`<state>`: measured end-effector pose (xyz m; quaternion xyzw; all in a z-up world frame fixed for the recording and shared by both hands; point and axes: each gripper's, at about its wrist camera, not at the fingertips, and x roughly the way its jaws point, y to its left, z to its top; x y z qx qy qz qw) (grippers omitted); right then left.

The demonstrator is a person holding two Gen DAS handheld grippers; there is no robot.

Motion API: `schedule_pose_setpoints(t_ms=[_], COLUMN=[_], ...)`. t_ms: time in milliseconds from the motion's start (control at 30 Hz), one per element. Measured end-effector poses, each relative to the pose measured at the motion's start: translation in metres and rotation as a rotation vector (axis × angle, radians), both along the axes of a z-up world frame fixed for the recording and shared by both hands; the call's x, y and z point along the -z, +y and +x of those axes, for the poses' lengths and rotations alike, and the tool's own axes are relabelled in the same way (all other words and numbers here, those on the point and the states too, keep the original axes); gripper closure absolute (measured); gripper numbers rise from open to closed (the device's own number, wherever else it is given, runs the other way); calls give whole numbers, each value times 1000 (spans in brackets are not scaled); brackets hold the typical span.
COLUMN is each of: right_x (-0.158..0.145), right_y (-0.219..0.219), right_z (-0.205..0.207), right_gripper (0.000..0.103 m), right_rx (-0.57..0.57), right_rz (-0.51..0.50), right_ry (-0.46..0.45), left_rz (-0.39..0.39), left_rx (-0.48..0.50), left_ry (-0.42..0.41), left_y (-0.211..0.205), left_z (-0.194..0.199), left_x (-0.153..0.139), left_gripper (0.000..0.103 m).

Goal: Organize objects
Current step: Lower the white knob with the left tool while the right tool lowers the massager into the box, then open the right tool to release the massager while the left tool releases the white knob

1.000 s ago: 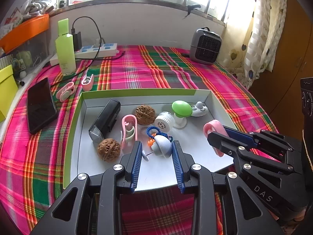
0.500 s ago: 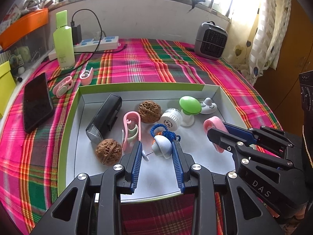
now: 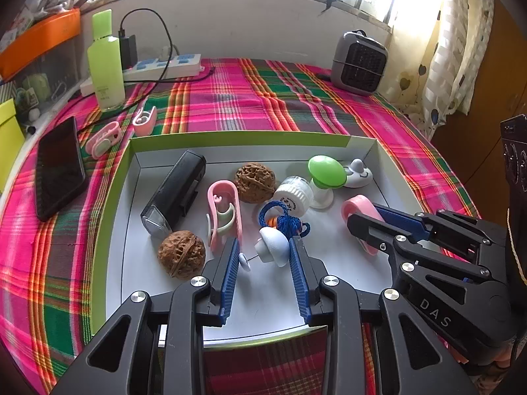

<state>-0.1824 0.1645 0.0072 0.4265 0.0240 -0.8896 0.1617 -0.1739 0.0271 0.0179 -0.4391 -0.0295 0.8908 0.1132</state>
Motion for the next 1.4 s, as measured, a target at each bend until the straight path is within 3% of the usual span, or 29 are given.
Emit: schedule_pose_setpoints(t_ms=[900, 1300, 1400], right_x=[0, -3, -5], right_y=[-2, -3, -3], right_z=[1, 4, 7], right_gripper=[84, 77, 68], right_rx=[2, 3, 9], right_rz=[2, 9, 2], right_ry=[-5, 8, 13], left_rz=[-8, -9, -14], left_rx=[6, -4, -7], left_ry=[-12, -5, 1], left_y=[1, -3, -3], left_z=[-1, 3, 6], left_x=[4, 1, -2], left_gripper=[72, 62, 60])
